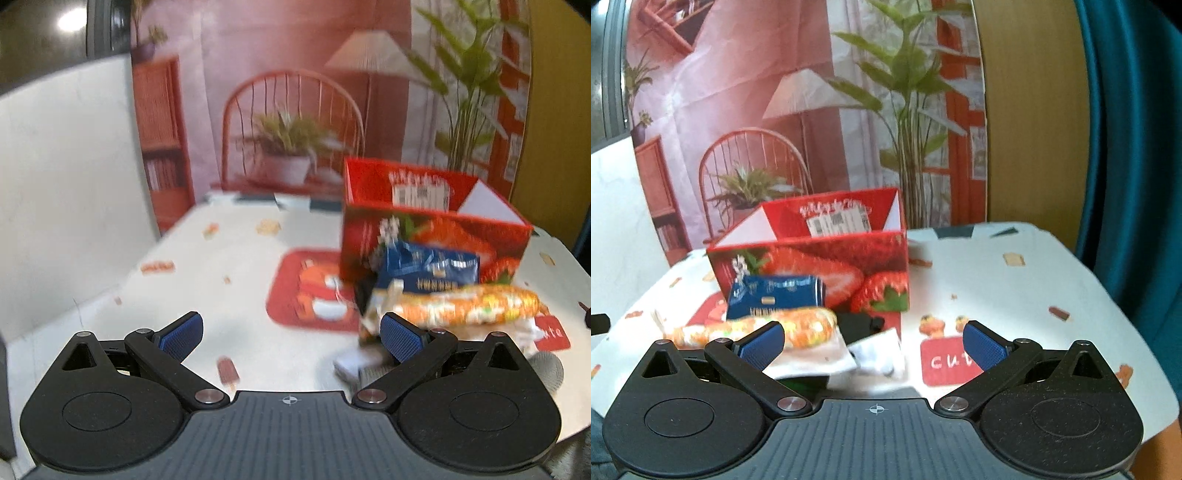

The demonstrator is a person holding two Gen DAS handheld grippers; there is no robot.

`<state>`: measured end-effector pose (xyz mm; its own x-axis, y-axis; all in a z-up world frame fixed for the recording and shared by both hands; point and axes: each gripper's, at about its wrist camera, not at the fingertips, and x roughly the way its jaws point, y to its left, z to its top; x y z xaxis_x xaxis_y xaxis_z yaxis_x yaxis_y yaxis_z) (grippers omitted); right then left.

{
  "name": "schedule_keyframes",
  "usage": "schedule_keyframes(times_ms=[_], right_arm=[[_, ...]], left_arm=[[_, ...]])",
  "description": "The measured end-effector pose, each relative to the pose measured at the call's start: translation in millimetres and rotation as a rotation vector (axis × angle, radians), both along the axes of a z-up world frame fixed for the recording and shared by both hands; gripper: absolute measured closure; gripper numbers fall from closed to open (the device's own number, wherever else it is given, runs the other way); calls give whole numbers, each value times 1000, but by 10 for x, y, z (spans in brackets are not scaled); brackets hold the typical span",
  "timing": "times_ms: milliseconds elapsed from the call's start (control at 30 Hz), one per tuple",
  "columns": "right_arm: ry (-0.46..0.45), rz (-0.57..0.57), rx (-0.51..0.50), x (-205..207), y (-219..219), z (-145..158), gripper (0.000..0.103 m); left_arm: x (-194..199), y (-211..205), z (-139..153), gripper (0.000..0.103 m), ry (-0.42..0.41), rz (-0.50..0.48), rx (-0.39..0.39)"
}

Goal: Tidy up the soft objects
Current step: 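Lower both grippers toward the grey knit cloth on the pile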

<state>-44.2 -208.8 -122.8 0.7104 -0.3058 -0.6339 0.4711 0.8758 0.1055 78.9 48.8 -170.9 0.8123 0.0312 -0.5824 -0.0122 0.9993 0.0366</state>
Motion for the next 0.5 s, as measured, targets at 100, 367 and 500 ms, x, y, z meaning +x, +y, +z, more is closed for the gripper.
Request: schedule_keyframes(times_ms=[100,367,500], right_arm=[[24,25,11,4,22,-113,1],[134,62,10,91,69,-501,11],[159,29,18,106,-24,-684,16]], left_arm=[[44,3,-165,1,47,-27,-24],[146,-53,-611,19,163,-150,-123],[213,-199,-802,20,192,-229,-119]])
